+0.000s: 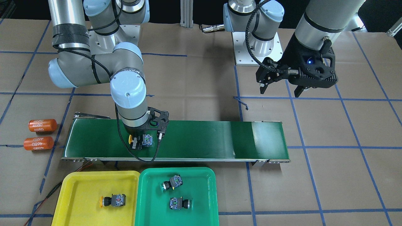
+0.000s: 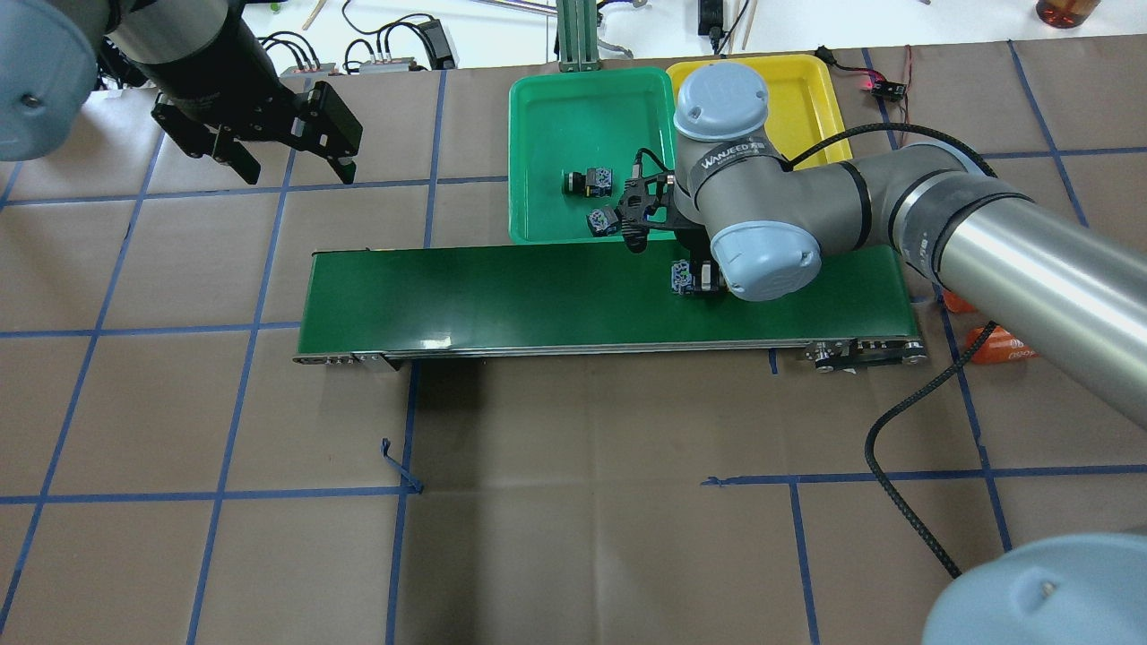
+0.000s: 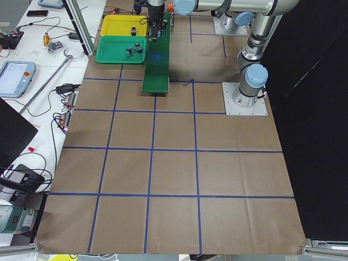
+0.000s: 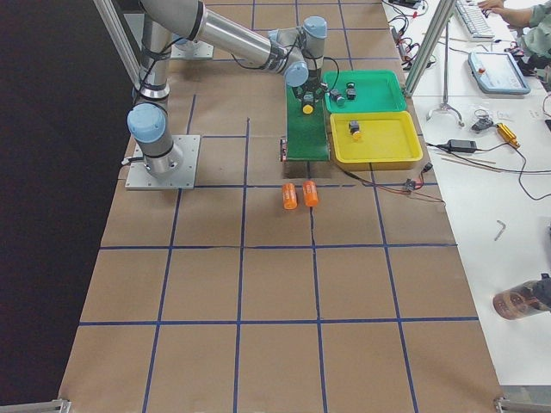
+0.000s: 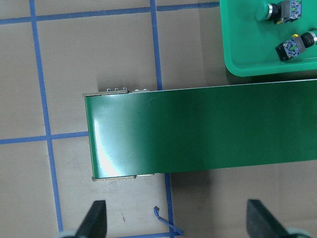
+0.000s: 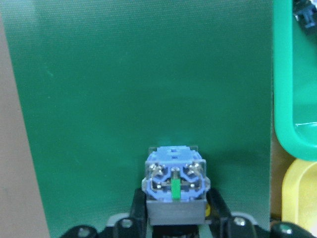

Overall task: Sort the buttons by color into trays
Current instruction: 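Lower the yellow-cap button into the yellow tray and open the right gripper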

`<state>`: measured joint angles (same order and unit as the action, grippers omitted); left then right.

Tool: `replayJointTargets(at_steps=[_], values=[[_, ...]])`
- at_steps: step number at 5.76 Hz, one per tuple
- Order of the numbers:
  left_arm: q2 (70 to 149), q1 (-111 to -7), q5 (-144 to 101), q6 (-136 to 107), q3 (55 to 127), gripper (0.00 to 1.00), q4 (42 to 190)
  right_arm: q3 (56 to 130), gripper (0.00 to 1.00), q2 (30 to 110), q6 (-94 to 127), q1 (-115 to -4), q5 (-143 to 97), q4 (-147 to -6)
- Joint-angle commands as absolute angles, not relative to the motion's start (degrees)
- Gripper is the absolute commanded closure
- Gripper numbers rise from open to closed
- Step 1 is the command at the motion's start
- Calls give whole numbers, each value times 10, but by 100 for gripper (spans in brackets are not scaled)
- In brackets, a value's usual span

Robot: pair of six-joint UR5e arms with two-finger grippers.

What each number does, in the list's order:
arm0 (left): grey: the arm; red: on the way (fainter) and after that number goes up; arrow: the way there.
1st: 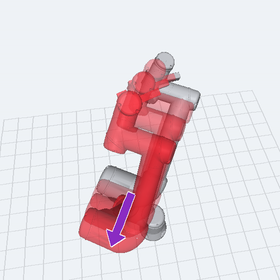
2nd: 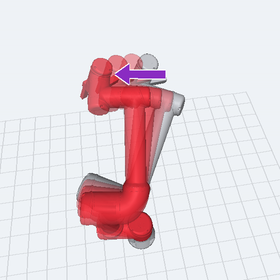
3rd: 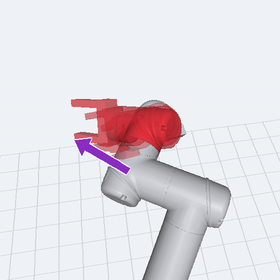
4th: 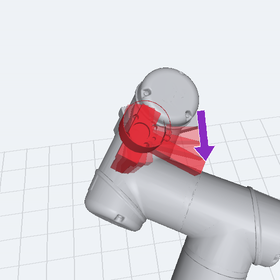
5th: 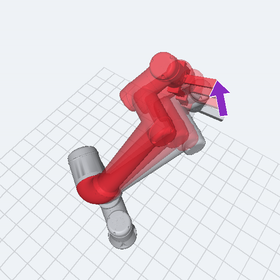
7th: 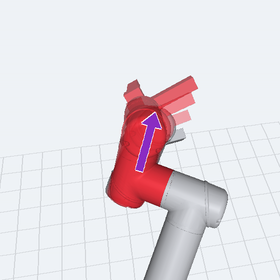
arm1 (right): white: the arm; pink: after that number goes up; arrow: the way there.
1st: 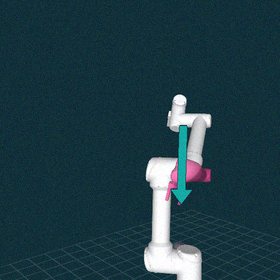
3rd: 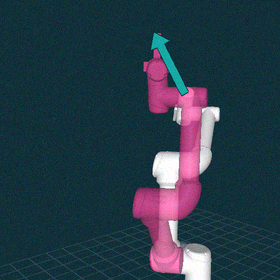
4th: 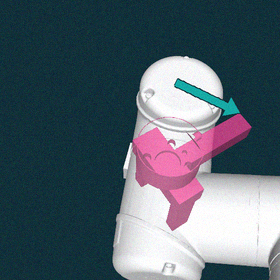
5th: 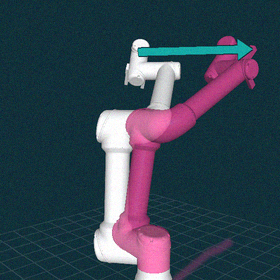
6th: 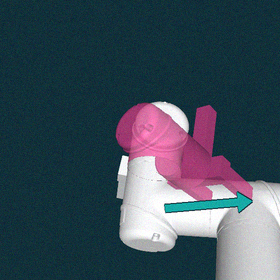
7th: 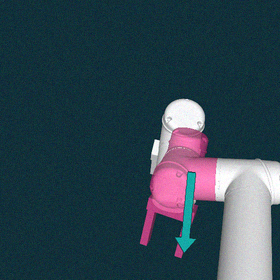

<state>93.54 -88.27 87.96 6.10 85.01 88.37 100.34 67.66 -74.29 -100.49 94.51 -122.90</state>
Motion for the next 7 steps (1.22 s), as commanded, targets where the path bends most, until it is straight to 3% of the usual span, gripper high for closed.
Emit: replayJointTargets(at_steps=[1,3,4,7], values=[[934,-882,878,60,853,2,878,1004,92,700,-790,-972,948,-1228],[932,-882,879,61,854,2,878,964,92,722,-871,-913,947,-1212],[931,-881,879,61,855,2,878,914,92,695,-928,-892,947,-1215],[931,-882,878,60,857,2,878,760,90,529,-974,-877,926,-1218]])
